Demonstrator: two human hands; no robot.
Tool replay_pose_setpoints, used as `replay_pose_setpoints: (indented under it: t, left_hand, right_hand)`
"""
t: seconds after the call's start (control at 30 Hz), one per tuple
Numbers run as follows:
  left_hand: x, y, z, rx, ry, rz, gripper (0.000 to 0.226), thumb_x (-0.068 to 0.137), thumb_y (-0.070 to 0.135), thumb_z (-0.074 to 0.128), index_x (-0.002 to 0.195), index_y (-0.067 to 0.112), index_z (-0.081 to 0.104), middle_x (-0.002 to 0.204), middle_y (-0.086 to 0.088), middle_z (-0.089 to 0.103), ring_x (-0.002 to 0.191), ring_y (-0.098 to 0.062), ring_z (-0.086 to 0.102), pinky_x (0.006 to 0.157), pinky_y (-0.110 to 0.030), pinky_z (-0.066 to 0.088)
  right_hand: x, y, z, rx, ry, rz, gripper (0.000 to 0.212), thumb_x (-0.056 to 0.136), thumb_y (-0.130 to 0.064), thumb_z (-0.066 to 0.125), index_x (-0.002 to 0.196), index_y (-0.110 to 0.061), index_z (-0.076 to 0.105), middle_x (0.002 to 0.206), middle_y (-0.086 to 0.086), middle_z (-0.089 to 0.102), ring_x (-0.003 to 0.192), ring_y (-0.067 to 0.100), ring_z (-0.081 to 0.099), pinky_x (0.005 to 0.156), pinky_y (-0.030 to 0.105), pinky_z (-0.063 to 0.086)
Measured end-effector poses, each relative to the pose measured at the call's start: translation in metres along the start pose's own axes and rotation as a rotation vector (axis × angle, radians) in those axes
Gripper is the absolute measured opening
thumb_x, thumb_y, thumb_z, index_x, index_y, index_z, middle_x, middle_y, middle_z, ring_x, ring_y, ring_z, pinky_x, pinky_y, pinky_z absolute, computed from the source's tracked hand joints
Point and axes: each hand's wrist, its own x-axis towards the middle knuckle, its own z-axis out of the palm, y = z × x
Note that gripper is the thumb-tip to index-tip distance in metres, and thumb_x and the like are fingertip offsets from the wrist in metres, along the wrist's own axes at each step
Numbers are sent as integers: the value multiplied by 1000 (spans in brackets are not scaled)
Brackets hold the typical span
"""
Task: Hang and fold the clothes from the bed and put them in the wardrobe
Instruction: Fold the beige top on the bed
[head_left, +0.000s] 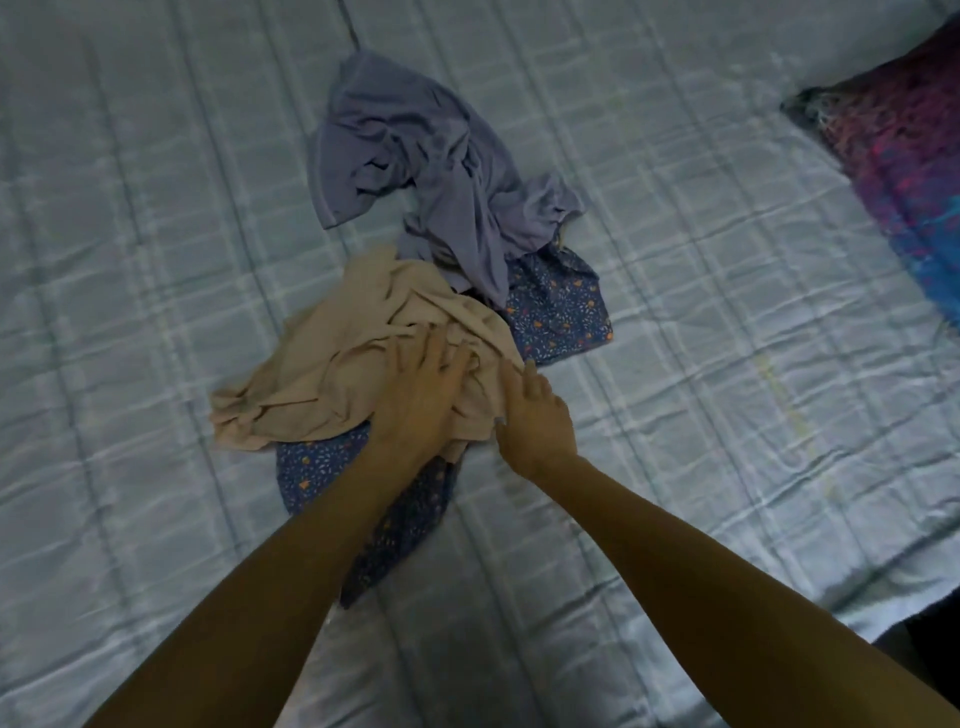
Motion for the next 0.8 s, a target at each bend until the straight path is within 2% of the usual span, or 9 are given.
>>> replay_pose_setpoints:
  t: [0.07, 0.1, 0.2, 0.3, 0.37, 0.53, 0.6, 0.7, 0.8]
  left_hand:
    - [21, -9, 16, 72, -30, -37, 69, 90, 28, 54, 149, 17, 20, 148, -16, 33, 138, -35, 26, 113, -55, 12]
    - [27, -13, 20, 84, -12, -42, 64, 88, 27, 58, 145, 15, 31, 135, -17, 48, 129, -36, 38, 111, -55, 17]
    - [29, -19, 25, 72, 63, -2, 30, 75, 18, 69, 104, 12, 67, 90, -14, 68, 92, -35, 59, 96, -48, 40]
    - [15, -23, 7, -35, 137, 9, 15, 58, 7, 75, 70, 11, 68, 68, -13, 65, 70, -33, 62, 78, -40, 49]
    - [-1, -29, -11, -134, 142, -47, 14, 61, 6, 69, 74, 11, 68, 70, -16, 65, 71, -34, 61, 74, -39, 46]
    - [-51, -42, -67, -188, 309, -217, 35, 72, 9, 63, 106, 7, 65, 87, -20, 66, 78, -38, 61, 70, -39, 44]
    - [-75, -42, -93, -211, 345, -247, 30, 73, 11, 57, 102, 5, 63, 86, -20, 65, 75, -38, 60, 70, -40, 43]
    - [-111, -34, -129, -312, 410, -342, 32, 76, 22, 41, 95, 4, 59, 85, -19, 63, 75, -38, 59, 71, -40, 40]
    - [-140, -23, -173, -496, 522, -510, 14, 87, 19, 46, 94, 8, 53, 92, -15, 61, 79, -33, 57, 67, -37, 38]
  right_hand:
    - [18, 3, 6, -22, 5, 16, 85, 86, -13, 59, 151, -17, 5, 147, 17, 30, 124, 34, 41, 91, 40, 39]
    - [23, 3, 8, -21, 11, 20, 83, 85, -9, 58, 151, -18, 8, 137, 16, 42, 113, 34, 49, 81, 37, 40]
    - [27, 2, 4, 40, 47, -8, 55, 89, -7, 49, 141, -20, 39, 116, 12, 56, 97, 32, 57, 71, 33, 41]
    - [18, -2, -11, 166, 128, -49, 35, 92, -9, 46, 121, -18, 63, 106, 13, 58, 93, 32, 59, 71, 34, 46]
    - [7, -6, -28, 266, 150, -70, 31, 92, -9, 46, 117, -15, 64, 105, 15, 57, 93, 32, 58, 73, 36, 48]
    - [-33, -28, -95, 468, 319, -128, 29, 90, -17, 38, 108, -10, 59, 103, 14, 61, 92, 30, 58, 74, 38, 47]
    - [-57, -42, -128, 511, 370, -170, 41, 84, -29, 29, 105, -9, 59, 99, 12, 63, 87, 27, 59, 73, 38, 46]
    - [-94, -59, -174, 536, 501, -249, 43, 86, -29, 26, 101, -6, 59, 89, 14, 64, 78, 29, 60, 67, 42, 47]
    - [-127, -70, -224, 521, 593, -333, 39, 93, -23, 26, 103, -4, 59, 82, 16, 64, 71, 30, 59, 61, 41, 45]
